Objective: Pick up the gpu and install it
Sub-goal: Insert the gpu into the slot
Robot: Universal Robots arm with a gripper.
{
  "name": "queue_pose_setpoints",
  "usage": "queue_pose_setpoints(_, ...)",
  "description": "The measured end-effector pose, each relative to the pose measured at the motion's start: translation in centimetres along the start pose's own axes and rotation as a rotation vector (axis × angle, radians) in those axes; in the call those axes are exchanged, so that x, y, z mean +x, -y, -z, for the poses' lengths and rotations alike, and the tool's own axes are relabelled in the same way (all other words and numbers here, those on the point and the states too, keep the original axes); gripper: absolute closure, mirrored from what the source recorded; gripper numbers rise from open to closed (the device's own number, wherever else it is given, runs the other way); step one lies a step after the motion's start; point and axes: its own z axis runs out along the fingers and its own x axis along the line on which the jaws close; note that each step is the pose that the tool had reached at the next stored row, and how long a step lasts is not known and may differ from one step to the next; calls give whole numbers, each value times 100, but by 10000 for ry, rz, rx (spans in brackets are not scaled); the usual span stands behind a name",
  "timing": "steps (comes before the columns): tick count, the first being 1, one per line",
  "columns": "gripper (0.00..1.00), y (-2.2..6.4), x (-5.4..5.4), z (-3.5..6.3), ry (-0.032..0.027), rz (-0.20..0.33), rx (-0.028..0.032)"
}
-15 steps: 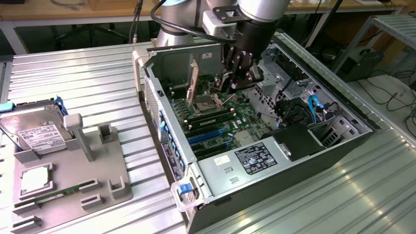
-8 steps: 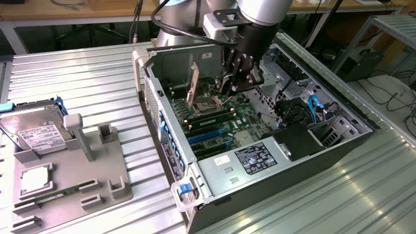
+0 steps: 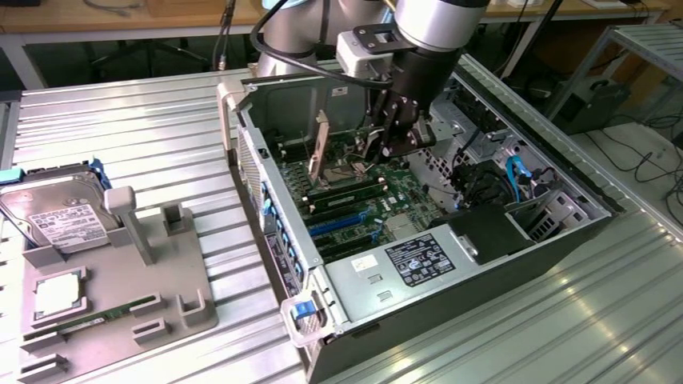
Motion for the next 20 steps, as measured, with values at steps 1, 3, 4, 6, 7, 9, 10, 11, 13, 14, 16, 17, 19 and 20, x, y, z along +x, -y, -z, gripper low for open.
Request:
queue_pose_setpoints(1,72,0,0,-3,2,2,7)
queue_pose_setpoints(3,72,-1,1,-8,7,3,28)
queue_pose_setpoints(4,72,-1,1,-12,9,4,39)
queue_pose_setpoints(6,72,-2,4,-21,11,7,50)
queue_pose_setpoints(7,72,-2,9,-24,10,7,50)
queue_pose_setpoints(9,72,-2,30,-32,9,7,50)
queue_pose_setpoints(10,72,-1,37,-35,10,7,50)
queue_pose_setpoints(11,72,-1,41,-40,10,6,50)
queue_pose_setpoints(13,72,-1,41,-45,7,6,49)
queue_pose_setpoints(14,72,-1,42,-53,10,7,50)
queue_pose_setpoints(16,72,-1,44,-60,9,7,49)
queue_pose_setpoints(17,72,-1,47,-63,8,7,49)
queue_pose_setpoints(19,72,1,68,-69,8,9,49)
queue_pose_setpoints(20,72,0,75,-74,9,8,49)
